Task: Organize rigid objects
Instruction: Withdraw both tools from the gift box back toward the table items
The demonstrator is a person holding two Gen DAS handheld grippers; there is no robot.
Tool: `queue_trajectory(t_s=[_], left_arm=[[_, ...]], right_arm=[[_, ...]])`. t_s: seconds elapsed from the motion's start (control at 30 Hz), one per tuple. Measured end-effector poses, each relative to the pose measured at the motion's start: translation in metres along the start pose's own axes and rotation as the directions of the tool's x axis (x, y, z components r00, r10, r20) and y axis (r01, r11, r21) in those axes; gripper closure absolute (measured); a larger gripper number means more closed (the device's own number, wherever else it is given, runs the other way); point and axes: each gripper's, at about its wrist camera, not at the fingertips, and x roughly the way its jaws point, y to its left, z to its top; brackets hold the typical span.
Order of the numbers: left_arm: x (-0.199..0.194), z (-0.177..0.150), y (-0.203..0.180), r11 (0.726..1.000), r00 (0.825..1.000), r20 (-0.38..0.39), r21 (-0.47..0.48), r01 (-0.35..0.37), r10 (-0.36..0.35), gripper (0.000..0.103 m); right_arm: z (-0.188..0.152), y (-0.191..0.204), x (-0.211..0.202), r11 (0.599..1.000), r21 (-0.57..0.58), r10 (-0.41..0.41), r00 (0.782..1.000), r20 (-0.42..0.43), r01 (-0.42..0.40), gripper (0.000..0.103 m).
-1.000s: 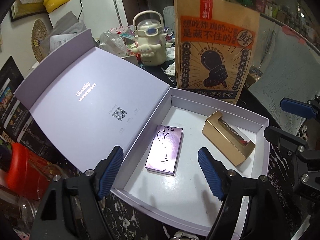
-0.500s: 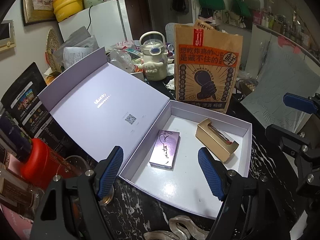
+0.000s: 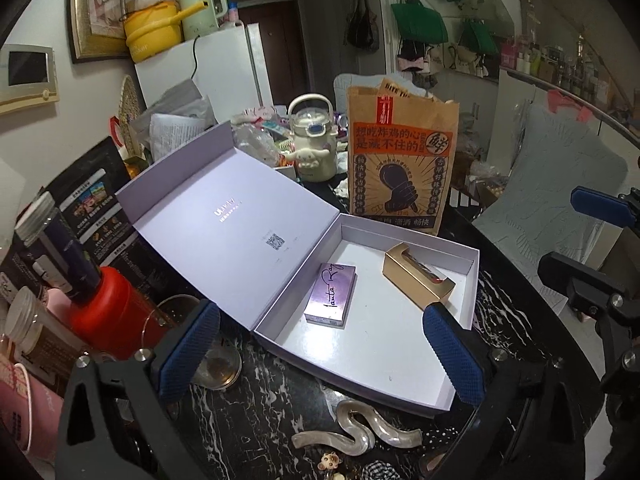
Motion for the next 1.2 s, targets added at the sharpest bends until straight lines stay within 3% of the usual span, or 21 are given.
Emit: queue_trajectory(t_s=[0.6, 1.2], left_arm=[[-0.063, -0.044, -0.001, 1.0, 1.0, 0.031, -0.022, 0.003, -0.002, 0.0], [-0.072, -0.098, -0.004, 1.0, 1.0, -0.006, -0.009, -0.005, 0.005, 0.0]], right_arm=[[-0.029, 0.024, -0.06, 1.0, -0.012, 0.029, 0.998, 0.061, -0.029, 0.02], [-0.077, 0.049, -0.06, 0.996, -0.007, 0.085, 0.996, 0.015, -0.085, 0.02]])
